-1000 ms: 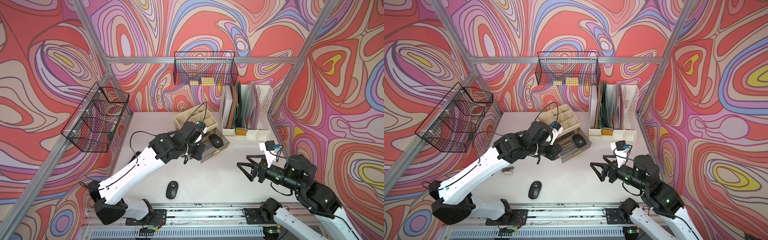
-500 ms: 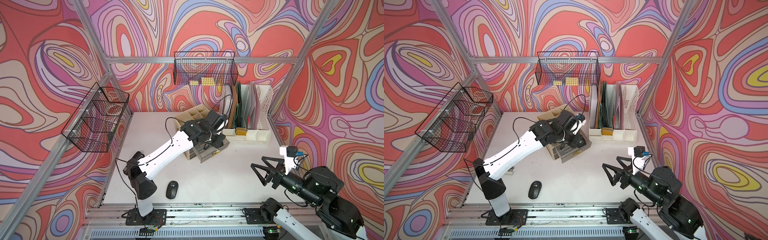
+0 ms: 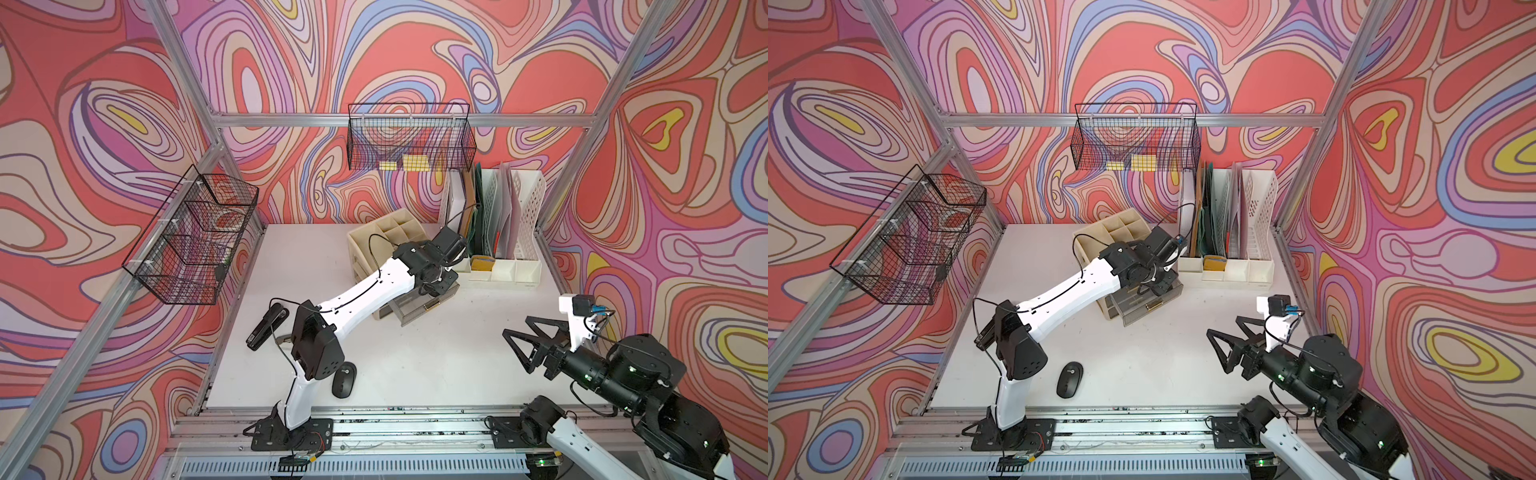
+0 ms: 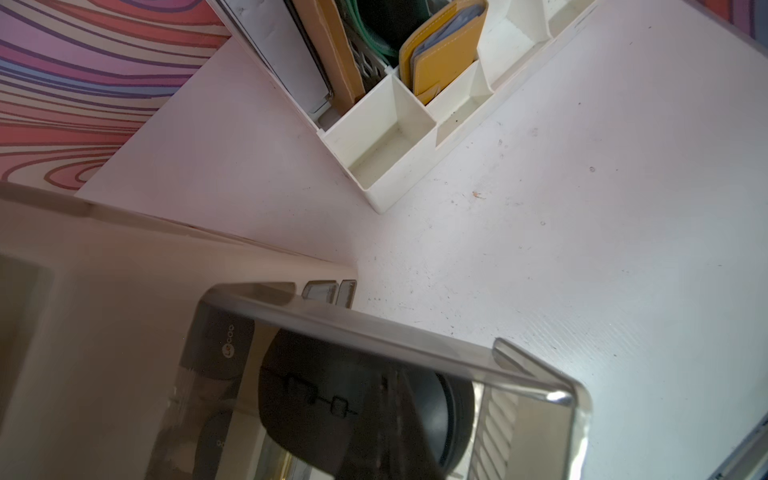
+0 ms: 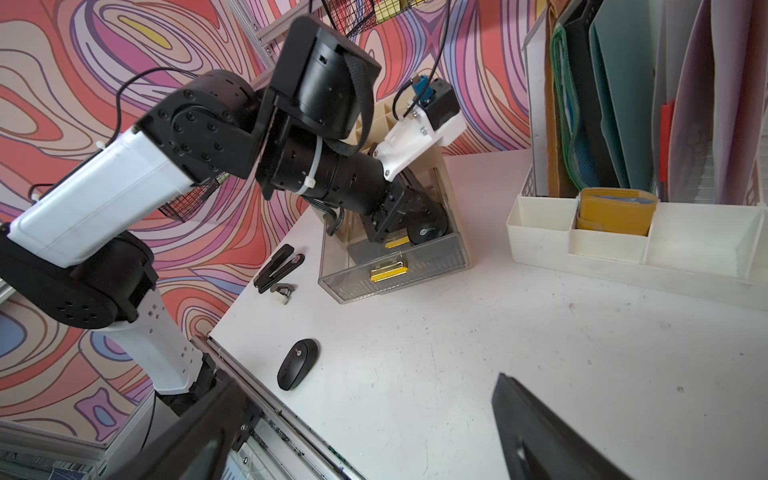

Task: Take the mice out of the drawer
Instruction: Pick up the mouse from the drawer.

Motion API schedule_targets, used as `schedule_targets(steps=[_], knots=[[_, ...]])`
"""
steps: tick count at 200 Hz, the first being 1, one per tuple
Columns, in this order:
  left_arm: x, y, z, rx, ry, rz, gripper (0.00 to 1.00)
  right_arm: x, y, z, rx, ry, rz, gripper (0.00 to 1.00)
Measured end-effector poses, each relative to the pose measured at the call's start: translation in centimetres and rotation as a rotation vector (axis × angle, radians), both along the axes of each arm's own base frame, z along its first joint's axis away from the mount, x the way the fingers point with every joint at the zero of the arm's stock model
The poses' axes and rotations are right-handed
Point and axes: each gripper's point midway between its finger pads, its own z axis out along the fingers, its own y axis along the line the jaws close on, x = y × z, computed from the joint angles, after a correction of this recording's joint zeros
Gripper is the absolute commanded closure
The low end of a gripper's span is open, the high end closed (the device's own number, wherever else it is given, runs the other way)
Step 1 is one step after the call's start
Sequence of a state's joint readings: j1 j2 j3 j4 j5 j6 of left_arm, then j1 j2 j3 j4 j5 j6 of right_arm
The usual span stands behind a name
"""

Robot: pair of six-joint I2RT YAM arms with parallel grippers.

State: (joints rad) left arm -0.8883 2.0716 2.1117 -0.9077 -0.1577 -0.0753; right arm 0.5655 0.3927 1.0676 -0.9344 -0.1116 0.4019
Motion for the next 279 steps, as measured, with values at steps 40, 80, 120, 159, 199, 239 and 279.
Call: schedule_targets(steps=[40, 80, 120, 159, 199, 239, 279], knots=[[1.3, -0.2, 0.0, 0.034, -0.053, 0.003, 1.00, 0.0, 0.0, -0.1, -0.001, 0.002, 0.000, 0.02], [2.6, 0.3, -0.4, 0.076, -0.088, 0.027, 1.00, 0.1, 0.1, -0.3, -0.004, 0.007, 0.000, 0.02], [3.5, 1.3, -0.5, 0.119, -0.117, 0.050, 1.00, 0.2, 0.1, -0.6, -0.007, 0.012, 0.000, 0.02], [3.7, 2.5, -0.9, 0.165, -0.115, 0.070, 1.00, 0.3, 0.2, -0.6, -0.007, 0.012, 0.000, 0.02], [3.2, 3.2, -1.3, 0.184, -0.101, 0.081, 1.00, 0.3, 0.2, -0.7, -0.007, 0.015, 0.001, 0.02], [2.3, 4.3, -1.3, 0.195, -0.062, 0.098, 1.00, 0.6, 0.4, -0.8, -0.013, 0.025, 0.003, 0.02], [0.5, 5.2, -1.2, 0.198, 0.012, 0.077, 1.00, 0.9, 0.8, -0.7, -0.012, 0.026, 0.009, 0.01]])
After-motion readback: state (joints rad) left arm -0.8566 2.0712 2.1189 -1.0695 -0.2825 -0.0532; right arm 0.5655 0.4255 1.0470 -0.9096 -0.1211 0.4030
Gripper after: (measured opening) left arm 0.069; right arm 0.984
